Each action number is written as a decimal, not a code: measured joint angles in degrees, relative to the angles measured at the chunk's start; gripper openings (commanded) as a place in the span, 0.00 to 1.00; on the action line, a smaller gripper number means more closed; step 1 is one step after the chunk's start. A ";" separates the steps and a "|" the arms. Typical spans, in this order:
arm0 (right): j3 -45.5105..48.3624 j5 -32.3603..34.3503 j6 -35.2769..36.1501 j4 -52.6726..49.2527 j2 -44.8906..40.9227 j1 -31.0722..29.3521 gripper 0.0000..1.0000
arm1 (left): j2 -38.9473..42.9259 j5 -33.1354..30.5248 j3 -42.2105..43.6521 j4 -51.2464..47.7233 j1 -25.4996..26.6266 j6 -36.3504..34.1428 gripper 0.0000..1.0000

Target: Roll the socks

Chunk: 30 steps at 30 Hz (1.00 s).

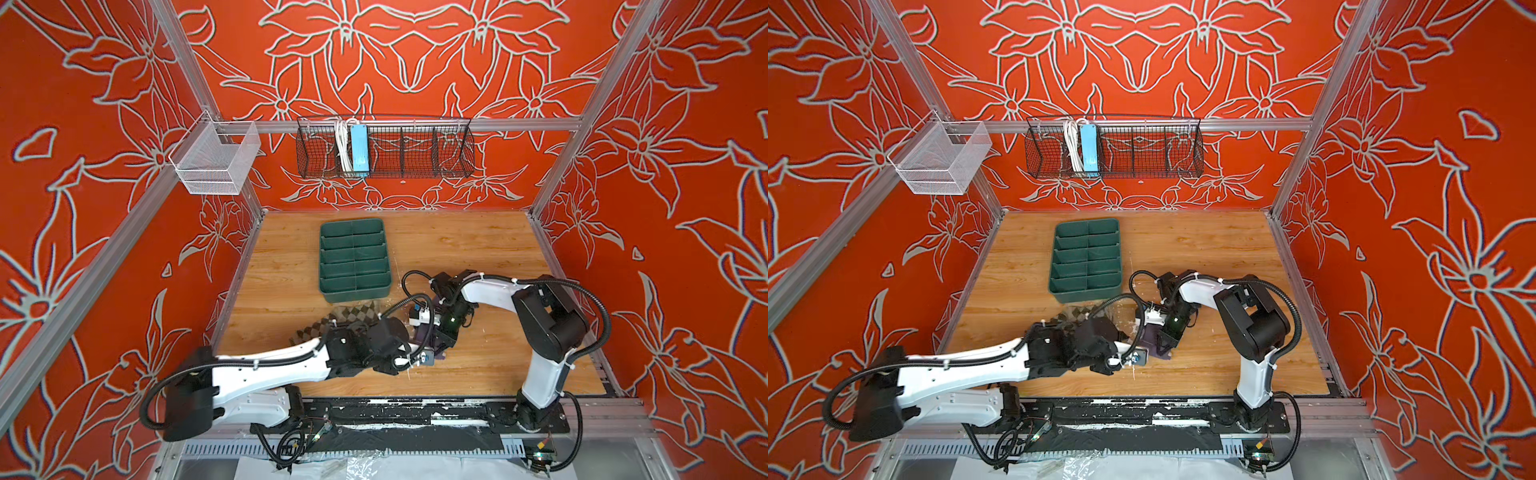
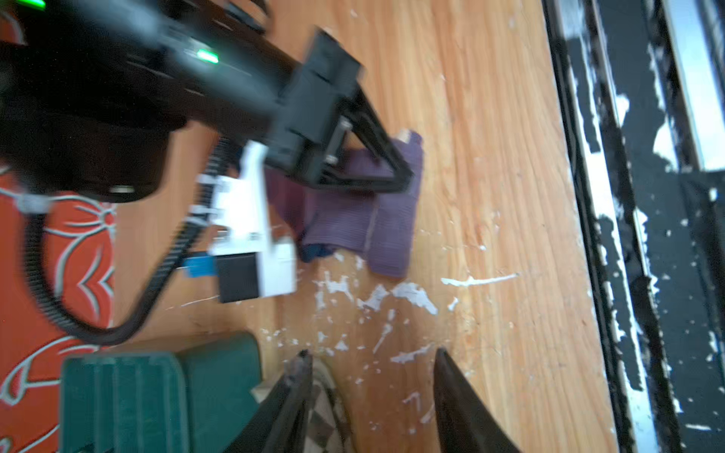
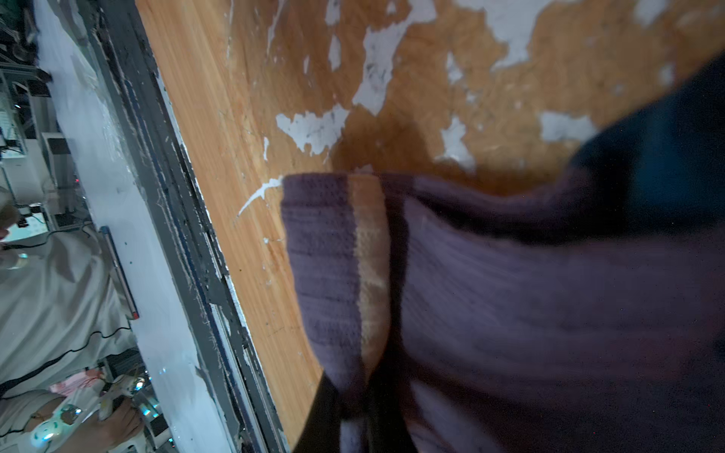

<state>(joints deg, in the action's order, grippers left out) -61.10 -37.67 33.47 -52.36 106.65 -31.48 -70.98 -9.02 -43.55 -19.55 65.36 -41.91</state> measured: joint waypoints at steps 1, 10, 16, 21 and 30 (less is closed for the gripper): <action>-0.13 -0.39 0.07 -0.24 0.33 0.22 0.00 | -2.12 -0.50 0.87 1.03 0.59 -0.31 0.49; -0.81 -1.36 0.57 -1.22 1.36 0.72 0.00 | -15.34 -2.62 -1.05 11.41 1.38 -0.24 0.48; -1.73 -1.62 0.63 -2.38 2.36 0.76 0.00 | -21.40 -4.07 -3.30 14.56 1.40 1.14 0.44; -1.66 -1.62 0.68 -2.34 2.29 0.76 0.00 | -27.21 -6.56 -6.01 16.57 1.40 2.80 0.29; 0.90 -1.62 -0.13 0.22 -0.94 1.22 0.98 | -29.70 -8.76 -9.11 14.71 1.75 4.79 0.00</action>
<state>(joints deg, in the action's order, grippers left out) -60.20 -39.29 33.34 -52.14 105.71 -30.26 -100.68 -17.78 -52.66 -4.84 67.11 -37.12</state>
